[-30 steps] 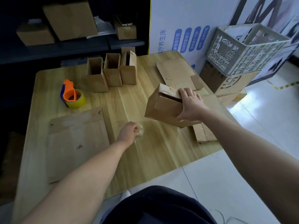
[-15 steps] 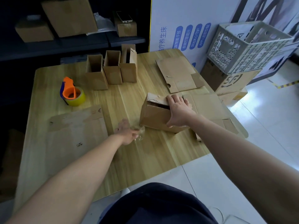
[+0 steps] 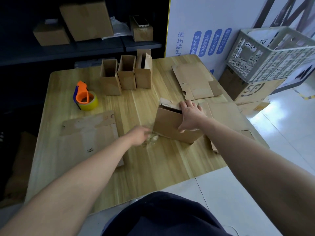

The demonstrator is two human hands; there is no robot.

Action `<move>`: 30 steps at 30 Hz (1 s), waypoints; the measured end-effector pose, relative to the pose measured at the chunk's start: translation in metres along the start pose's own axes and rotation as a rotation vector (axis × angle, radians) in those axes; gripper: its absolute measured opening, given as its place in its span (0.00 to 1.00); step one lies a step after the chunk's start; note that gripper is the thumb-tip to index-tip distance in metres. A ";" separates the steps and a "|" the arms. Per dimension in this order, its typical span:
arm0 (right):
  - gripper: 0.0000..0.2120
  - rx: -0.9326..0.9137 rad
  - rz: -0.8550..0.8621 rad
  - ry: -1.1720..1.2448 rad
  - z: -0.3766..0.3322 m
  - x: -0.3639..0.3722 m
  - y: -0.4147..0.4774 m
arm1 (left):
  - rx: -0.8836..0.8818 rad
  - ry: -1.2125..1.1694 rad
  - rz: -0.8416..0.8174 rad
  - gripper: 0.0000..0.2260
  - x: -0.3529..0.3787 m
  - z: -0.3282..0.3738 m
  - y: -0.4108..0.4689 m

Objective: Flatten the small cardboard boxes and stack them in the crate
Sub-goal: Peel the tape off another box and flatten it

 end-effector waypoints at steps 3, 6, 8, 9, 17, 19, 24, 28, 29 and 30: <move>0.51 0.031 0.019 0.083 0.009 -0.004 -0.002 | -0.014 0.254 -0.212 0.19 0.040 -0.004 -0.002; 0.50 0.092 0.113 0.149 0.023 -0.020 -0.006 | -0.023 0.202 -0.174 0.18 0.035 -0.006 0.003; 0.49 0.134 0.181 0.167 0.032 -0.034 -0.009 | -0.057 0.033 -0.079 0.16 0.022 -0.007 0.009; 0.49 0.146 0.199 0.168 0.036 -0.039 -0.010 | -0.061 -0.039 -0.012 0.15 0.014 -0.007 0.012; 0.49 0.254 0.167 0.294 0.053 -0.038 -0.018 | 0.022 -0.335 0.360 0.27 -0.035 0.030 0.017; 0.50 0.277 0.140 0.332 0.058 -0.036 -0.019 | 0.117 -0.450 0.370 0.34 -0.045 0.057 0.018; 0.51 0.297 0.020 0.425 0.063 -0.019 -0.024 | 0.206 -0.609 0.290 0.40 -0.046 0.105 0.020; 0.34 0.255 0.055 0.603 0.070 -0.019 -0.030 | 0.155 -0.530 0.287 0.36 -0.041 0.110 0.027; 0.32 0.268 0.068 0.636 0.074 -0.020 -0.033 | 0.144 -0.523 0.290 0.37 -0.041 0.111 0.028; 0.29 0.283 0.071 0.644 0.079 -0.021 -0.034 | 0.135 -0.512 0.289 0.37 -0.041 0.113 0.030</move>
Point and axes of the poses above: each hand's wrist, its own y-axis towards the middle knuckle, its own x-axis out of the palm, z = x × y, the point moved 7 cm from there along y, towards the middle knuckle, and after that the axes turned 6 degrees about y, right-handed, at the moved point
